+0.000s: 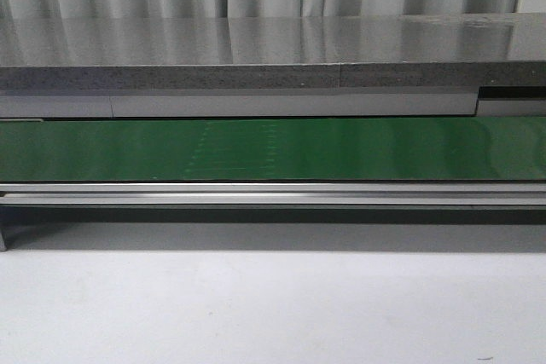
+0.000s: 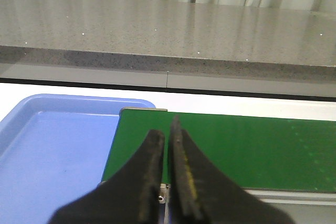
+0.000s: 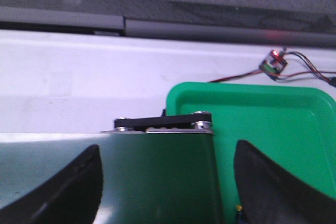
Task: Move button from left to right
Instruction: 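Lower the button into the green tray and open the right gripper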
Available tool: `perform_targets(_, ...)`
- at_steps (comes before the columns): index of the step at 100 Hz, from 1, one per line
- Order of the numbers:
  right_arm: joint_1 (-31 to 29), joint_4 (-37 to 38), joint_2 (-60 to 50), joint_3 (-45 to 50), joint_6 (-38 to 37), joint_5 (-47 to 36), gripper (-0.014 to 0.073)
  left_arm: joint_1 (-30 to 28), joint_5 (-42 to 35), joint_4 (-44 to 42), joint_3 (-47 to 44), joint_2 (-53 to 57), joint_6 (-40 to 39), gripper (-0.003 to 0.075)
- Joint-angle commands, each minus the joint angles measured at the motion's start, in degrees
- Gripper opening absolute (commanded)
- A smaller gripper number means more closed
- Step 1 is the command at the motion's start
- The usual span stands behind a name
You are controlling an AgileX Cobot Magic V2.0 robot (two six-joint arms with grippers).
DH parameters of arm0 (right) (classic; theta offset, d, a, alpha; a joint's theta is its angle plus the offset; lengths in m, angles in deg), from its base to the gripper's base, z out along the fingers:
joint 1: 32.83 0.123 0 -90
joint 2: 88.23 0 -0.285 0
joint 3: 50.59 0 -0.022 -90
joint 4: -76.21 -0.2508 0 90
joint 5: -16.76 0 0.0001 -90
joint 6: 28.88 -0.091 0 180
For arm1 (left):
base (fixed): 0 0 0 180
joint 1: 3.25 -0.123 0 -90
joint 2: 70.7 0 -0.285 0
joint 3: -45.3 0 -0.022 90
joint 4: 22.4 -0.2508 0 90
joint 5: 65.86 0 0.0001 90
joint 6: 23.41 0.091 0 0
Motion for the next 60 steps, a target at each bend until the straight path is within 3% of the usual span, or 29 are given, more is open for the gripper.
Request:
perform_targets(1, 1.92, -0.94, -6.91, 3.30, -0.23, -7.75, 0.0496, 0.58, -4.96, 0.70, 1.52, -0.48, 0.12, 0.0005)
perform_targets(40, 9.17, -2.13, -29.96, 29.89, -0.23, -21.89, 0.0496, 0.58, -4.96, 0.70, 1.52, -0.48, 0.12, 0.0005)
perform_targets(60, 10.19, -2.26, -41.99, 37.74, -0.23, -23.48, 0.0487, 0.58, -4.96, 0.70, 1.52, -0.48, 0.12, 0.0005)
